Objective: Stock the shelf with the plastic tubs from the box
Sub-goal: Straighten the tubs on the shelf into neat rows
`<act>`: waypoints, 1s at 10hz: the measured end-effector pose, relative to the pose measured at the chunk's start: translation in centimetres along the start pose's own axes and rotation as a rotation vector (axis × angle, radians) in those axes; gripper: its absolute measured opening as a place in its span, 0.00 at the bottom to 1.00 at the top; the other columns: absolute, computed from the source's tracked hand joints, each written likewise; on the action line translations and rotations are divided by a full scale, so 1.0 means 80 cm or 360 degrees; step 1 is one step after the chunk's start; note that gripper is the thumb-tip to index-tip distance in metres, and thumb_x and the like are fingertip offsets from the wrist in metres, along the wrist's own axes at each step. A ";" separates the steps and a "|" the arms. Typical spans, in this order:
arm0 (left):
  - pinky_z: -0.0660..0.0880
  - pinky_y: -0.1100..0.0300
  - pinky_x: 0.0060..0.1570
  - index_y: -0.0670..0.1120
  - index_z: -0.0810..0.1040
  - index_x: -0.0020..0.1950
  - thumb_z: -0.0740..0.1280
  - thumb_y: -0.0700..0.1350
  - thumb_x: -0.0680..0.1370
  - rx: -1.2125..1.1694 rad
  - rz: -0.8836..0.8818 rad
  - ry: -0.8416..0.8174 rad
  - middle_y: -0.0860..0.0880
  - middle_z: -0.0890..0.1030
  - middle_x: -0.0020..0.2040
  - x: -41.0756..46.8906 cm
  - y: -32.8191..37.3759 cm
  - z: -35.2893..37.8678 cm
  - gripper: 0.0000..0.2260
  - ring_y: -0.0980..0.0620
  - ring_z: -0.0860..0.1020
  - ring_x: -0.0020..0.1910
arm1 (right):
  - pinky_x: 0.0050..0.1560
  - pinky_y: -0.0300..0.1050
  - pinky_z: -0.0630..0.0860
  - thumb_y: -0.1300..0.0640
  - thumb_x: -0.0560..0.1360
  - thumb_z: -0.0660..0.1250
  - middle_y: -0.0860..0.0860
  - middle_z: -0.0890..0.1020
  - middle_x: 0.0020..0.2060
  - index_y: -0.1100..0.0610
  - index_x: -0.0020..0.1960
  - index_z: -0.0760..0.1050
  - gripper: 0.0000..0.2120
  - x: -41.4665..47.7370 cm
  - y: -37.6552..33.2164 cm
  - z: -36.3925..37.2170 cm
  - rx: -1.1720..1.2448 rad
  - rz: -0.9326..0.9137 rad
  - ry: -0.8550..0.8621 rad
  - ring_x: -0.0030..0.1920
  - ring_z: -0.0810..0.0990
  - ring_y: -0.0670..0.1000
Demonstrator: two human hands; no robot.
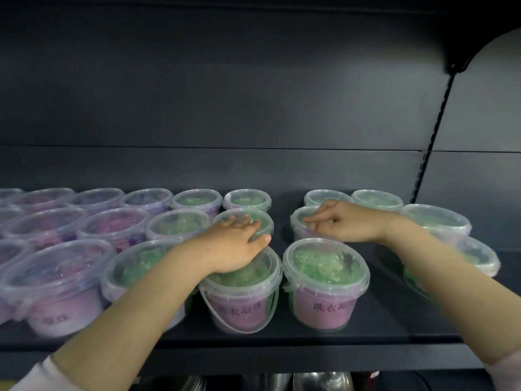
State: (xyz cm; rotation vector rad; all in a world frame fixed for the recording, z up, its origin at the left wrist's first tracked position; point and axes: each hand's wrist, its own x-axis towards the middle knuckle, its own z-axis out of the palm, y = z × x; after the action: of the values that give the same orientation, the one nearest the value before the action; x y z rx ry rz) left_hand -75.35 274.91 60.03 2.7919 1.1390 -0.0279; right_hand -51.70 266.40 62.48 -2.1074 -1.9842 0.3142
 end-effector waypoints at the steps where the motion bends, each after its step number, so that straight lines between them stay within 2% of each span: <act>1: 0.41 0.54 0.73 0.53 0.48 0.78 0.43 0.65 0.79 -0.0032 -0.0018 -0.0013 0.52 0.44 0.79 0.002 -0.001 0.001 0.30 0.51 0.43 0.77 | 0.71 0.36 0.51 0.52 0.80 0.59 0.44 0.68 0.71 0.45 0.69 0.72 0.18 0.018 -0.019 0.003 -0.0022 -0.0056 -0.0039 0.73 0.60 0.44; 3: 0.43 0.51 0.75 0.53 0.48 0.78 0.43 0.65 0.79 -0.0039 -0.0016 -0.0004 0.51 0.44 0.79 0.003 -0.002 0.002 0.30 0.50 0.43 0.77 | 0.76 0.50 0.52 0.42 0.77 0.59 0.46 0.60 0.76 0.44 0.73 0.65 0.25 0.025 -0.029 0.011 -0.0067 -0.0054 -0.0165 0.76 0.54 0.47; 4: 0.42 0.51 0.75 0.53 0.48 0.78 0.43 0.65 0.79 -0.0039 -0.0013 -0.0004 0.51 0.45 0.79 0.002 -0.001 0.000 0.30 0.50 0.43 0.77 | 0.76 0.48 0.52 0.40 0.77 0.61 0.45 0.59 0.76 0.44 0.74 0.63 0.27 0.020 -0.030 0.015 0.0044 -0.0059 -0.0167 0.76 0.54 0.46; 5: 0.43 0.50 0.75 0.52 0.48 0.78 0.42 0.64 0.80 -0.0020 -0.0012 -0.0012 0.51 0.45 0.79 0.000 0.001 -0.001 0.30 0.49 0.43 0.77 | 0.71 0.40 0.58 0.40 0.76 0.64 0.38 0.64 0.73 0.43 0.72 0.67 0.26 0.010 -0.025 0.007 0.0403 -0.0057 -0.0171 0.73 0.61 0.42; 6: 0.43 0.50 0.75 0.52 0.47 0.79 0.42 0.64 0.80 -0.0005 -0.0006 -0.0015 0.50 0.44 0.79 -0.003 0.003 -0.002 0.30 0.49 0.43 0.77 | 0.70 0.39 0.61 0.40 0.72 0.68 0.36 0.66 0.71 0.41 0.70 0.69 0.27 -0.001 -0.015 -0.002 0.0342 -0.0041 -0.0135 0.71 0.64 0.40; 7: 0.43 0.50 0.75 0.52 0.47 0.79 0.42 0.64 0.80 -0.0008 -0.0004 -0.0013 0.50 0.44 0.79 -0.004 0.003 -0.003 0.30 0.49 0.43 0.77 | 0.71 0.40 0.62 0.40 0.70 0.71 0.37 0.68 0.70 0.44 0.70 0.69 0.30 -0.005 -0.010 -0.004 0.0168 -0.0016 -0.0213 0.71 0.65 0.40; 8: 0.44 0.50 0.75 0.51 0.47 0.79 0.41 0.64 0.80 -0.0001 0.0003 -0.0013 0.50 0.44 0.79 -0.005 0.003 -0.002 0.30 0.49 0.43 0.77 | 0.68 0.33 0.62 0.43 0.71 0.72 0.38 0.72 0.68 0.47 0.68 0.73 0.26 -0.004 -0.011 -0.006 0.0156 -0.0052 -0.0190 0.68 0.67 0.37; 9: 0.43 0.50 0.75 0.51 0.47 0.79 0.41 0.64 0.80 0.0002 0.0001 -0.0009 0.50 0.44 0.79 -0.005 0.003 -0.003 0.30 0.49 0.43 0.77 | 0.55 0.19 0.63 0.47 0.71 0.73 0.40 0.74 0.65 0.51 0.65 0.76 0.24 0.000 -0.013 -0.006 0.0137 -0.0073 -0.0132 0.62 0.70 0.35; 10: 0.43 0.50 0.75 0.51 0.47 0.78 0.41 0.64 0.80 -0.0001 0.0004 -0.0003 0.50 0.44 0.79 -0.004 0.002 -0.002 0.30 0.49 0.43 0.77 | 0.48 0.14 0.62 0.49 0.70 0.74 0.38 0.75 0.60 0.52 0.63 0.78 0.22 0.000 -0.010 -0.004 0.0237 -0.0069 -0.0097 0.53 0.72 0.28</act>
State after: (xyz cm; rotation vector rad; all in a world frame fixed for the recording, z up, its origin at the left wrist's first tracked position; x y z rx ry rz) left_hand -75.46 274.64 60.25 2.7919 1.1352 -0.0302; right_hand -52.34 266.46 63.00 -1.9834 -1.9704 0.5070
